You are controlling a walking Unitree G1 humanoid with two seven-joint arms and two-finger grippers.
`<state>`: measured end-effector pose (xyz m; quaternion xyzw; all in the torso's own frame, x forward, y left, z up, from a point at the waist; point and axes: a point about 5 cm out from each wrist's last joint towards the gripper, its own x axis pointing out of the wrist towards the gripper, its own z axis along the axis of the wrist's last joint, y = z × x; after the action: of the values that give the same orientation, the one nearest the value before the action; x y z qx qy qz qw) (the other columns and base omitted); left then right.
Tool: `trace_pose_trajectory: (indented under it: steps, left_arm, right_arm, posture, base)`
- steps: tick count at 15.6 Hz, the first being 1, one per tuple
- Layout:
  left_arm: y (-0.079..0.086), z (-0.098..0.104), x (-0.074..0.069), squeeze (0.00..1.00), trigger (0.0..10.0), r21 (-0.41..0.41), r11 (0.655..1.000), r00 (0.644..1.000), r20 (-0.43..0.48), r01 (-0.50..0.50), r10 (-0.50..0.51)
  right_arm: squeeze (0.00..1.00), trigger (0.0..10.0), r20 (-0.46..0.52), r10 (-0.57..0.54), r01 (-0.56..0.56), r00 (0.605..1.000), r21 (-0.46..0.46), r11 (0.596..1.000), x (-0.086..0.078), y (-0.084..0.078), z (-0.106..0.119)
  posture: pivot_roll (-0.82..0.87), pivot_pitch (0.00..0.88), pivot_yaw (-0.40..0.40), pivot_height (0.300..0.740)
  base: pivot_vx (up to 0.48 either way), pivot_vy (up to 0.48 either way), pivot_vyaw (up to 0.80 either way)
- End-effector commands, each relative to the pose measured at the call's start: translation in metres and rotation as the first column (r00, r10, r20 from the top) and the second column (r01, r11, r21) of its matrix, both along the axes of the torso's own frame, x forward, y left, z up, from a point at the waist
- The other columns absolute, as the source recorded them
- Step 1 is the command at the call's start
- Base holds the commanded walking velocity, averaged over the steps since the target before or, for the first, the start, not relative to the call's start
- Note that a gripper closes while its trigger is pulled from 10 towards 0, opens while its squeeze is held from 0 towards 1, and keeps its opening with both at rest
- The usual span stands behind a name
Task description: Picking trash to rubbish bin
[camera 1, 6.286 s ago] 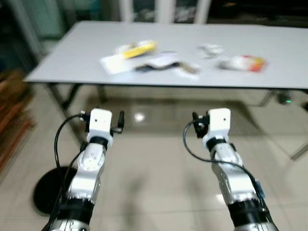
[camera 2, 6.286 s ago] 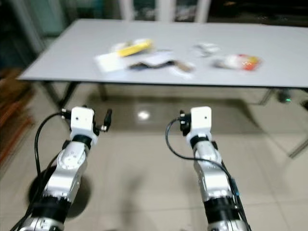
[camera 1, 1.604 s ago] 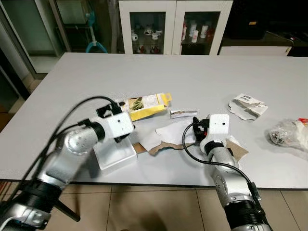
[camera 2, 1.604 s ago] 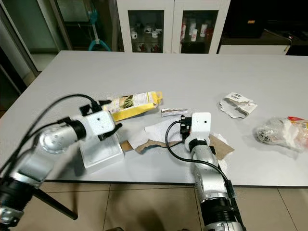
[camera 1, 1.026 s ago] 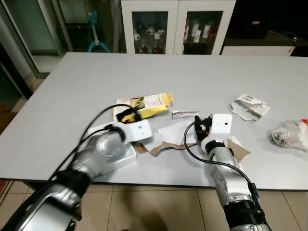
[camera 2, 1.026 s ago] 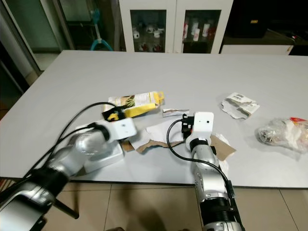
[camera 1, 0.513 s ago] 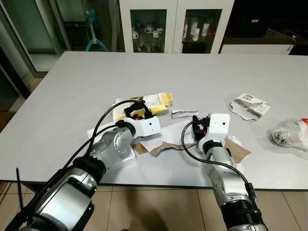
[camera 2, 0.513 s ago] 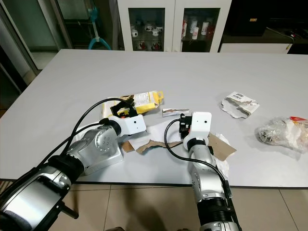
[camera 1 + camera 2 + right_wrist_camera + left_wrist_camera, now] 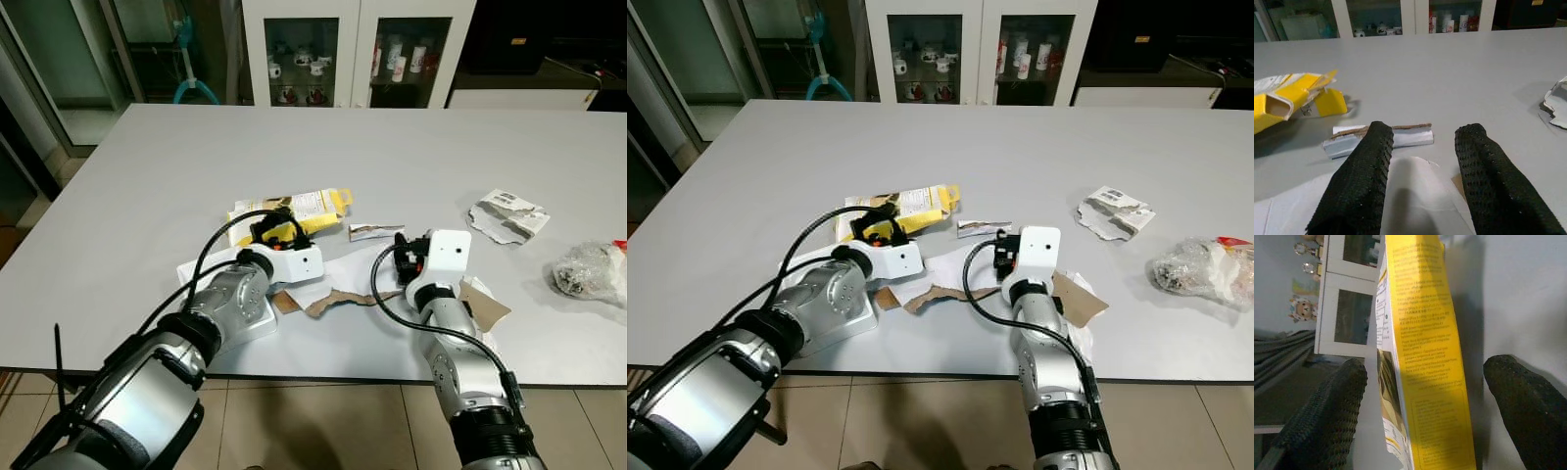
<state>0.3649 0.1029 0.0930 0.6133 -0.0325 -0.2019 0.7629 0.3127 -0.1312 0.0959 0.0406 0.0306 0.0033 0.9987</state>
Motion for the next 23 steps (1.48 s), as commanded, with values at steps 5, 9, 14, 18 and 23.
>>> trace_pose_trajectory:
  steps: [5, 9, 14, 18, 23]
  left_arm:
    - [-0.001, 0.005, 0.005, 0.00, 10.0, 0.029, 0.997, 0.993, 0.099, -0.069, 0.066]
    - [0.005, 0.003, 0.006, 0.00, 10.0, 0.043, 0.991, 0.986, 0.109, -0.130, 0.124]
    - [0.019, 0.007, 0.010, 0.00, 0.0, 0.033, 0.982, 0.978, 0.100, -0.188, 0.184]
    - [0.029, 0.009, 0.012, 0.00, 0.0, 0.043, 0.976, 0.972, 0.109, -0.216, 0.210]
    - [0.037, 0.015, 0.015, 0.00, 0.0, 0.029, 0.969, 0.962, 0.128, -0.246, 0.240]
  right_arm:
    - [0.00, 10.0, 0.012, -0.024, 0.024, 1.000, 0.023, 0.999, 0.000, -0.003, 0.005]
    - [0.00, 10.0, 0.021, -0.030, 0.029, 0.999, 0.027, 0.999, 0.000, -0.004, 0.008]
    - [0.00, 10.0, 0.019, -0.043, 0.042, 0.999, 0.022, 0.999, -0.002, -0.008, 0.007]
    - [0.00, 10.0, 0.002, -0.045, 0.045, 0.999, 0.018, 0.999, -0.002, -0.007, 0.005]
    - [0.00, 10.0, -0.002, -0.047, 0.047, 0.999, 0.020, 0.999, -0.002, -0.007, 0.004]
  posture:
    - [-0.04, 0.000, 0.039, 0.740]
    - [-0.06, 0.000, 0.040, 0.740]
    - [-0.07, 0.000, 0.036, 0.740]
    - [-0.07, 0.000, 0.035, 0.740]
    - [-0.06, 0.000, 0.027, 0.740]
  base:
    - [0.000, 0.000, 0.00]
    - [0.000, 0.000, 0.00]
    - [0.000, 0.000, 0.00]
    - [0.000, 0.000, 0.00]
    - [0.000, 0.000, 0.00]
